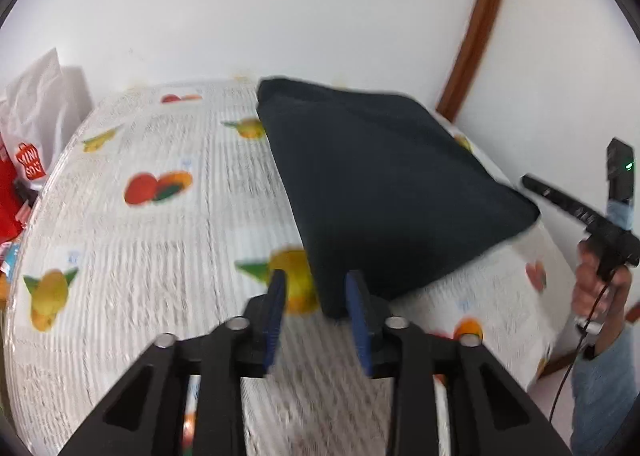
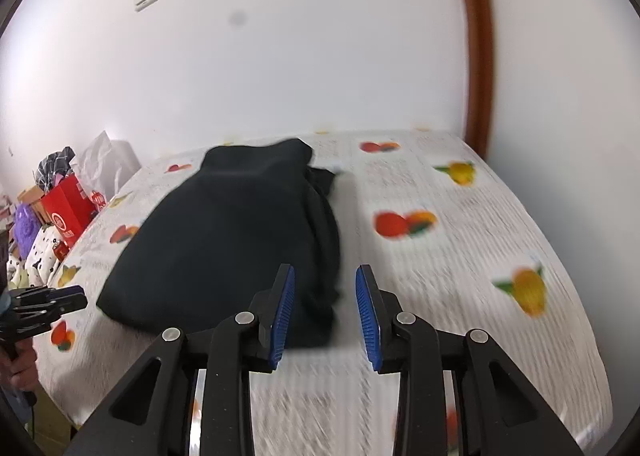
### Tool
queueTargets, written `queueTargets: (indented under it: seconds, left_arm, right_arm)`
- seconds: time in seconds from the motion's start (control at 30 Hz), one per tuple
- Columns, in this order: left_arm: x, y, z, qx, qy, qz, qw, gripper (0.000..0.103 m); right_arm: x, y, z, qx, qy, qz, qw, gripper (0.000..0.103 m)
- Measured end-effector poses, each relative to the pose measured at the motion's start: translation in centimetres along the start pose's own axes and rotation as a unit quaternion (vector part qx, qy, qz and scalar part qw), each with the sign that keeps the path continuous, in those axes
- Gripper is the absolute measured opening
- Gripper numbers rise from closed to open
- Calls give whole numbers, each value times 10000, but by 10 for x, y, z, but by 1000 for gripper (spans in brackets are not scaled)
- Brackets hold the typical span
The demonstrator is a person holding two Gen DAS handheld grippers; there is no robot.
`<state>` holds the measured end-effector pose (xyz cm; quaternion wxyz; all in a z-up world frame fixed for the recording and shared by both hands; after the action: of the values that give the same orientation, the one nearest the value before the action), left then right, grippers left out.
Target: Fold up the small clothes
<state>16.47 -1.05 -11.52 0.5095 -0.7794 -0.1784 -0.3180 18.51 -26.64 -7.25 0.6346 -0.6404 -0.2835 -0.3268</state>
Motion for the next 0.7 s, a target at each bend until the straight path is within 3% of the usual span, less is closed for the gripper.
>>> queueTargets:
  seconds: [0.1, 0.2, 0.27, 0.3, 0.4, 0.5, 0.7]
  left_arm:
    - [14, 8, -1, 86, 48, -68, 9999, 42]
    - [20, 24, -1, -100, 3, 85, 9999, 42]
    - [21, 36, -1, -28, 32, 189, 9998, 42]
    - [21, 43, -1, 1, 62, 256, 9997, 42]
    - [19, 48, 1, 35, 126, 302, 9995, 44]
    - [23, 48, 2, 54, 139, 325, 9994, 44]
    - [38, 47, 6, 332, 264, 322, 9986, 44]
  right_arm:
    - [14, 35, 12, 77, 13, 214, 9997, 32]
    - [20, 68, 14, -43, 156, 422, 9990, 32]
    - [22, 83, 15, 87, 285, 545, 9981, 22]
    - [22, 87, 17, 151, 267, 569, 9979, 4]
    - [25, 74, 2, 315, 552, 65, 9980, 3]
    - [20, 74, -12, 497, 1045, 193, 9931, 3]
    - [23, 65, 0, -368, 304, 271, 9985, 4]
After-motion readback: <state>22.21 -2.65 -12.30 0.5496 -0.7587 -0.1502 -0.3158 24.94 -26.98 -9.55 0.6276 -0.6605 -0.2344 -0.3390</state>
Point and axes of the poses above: each gripper's, at about its wrist camera, not at the fingertips, and y roughly the way its jaws point, z to its left, x to its top, the point moved 3 cm from there along y, roughly the way its jaws point, and after that the axes turned 8 degrees about -x, right-handed, at the moved point
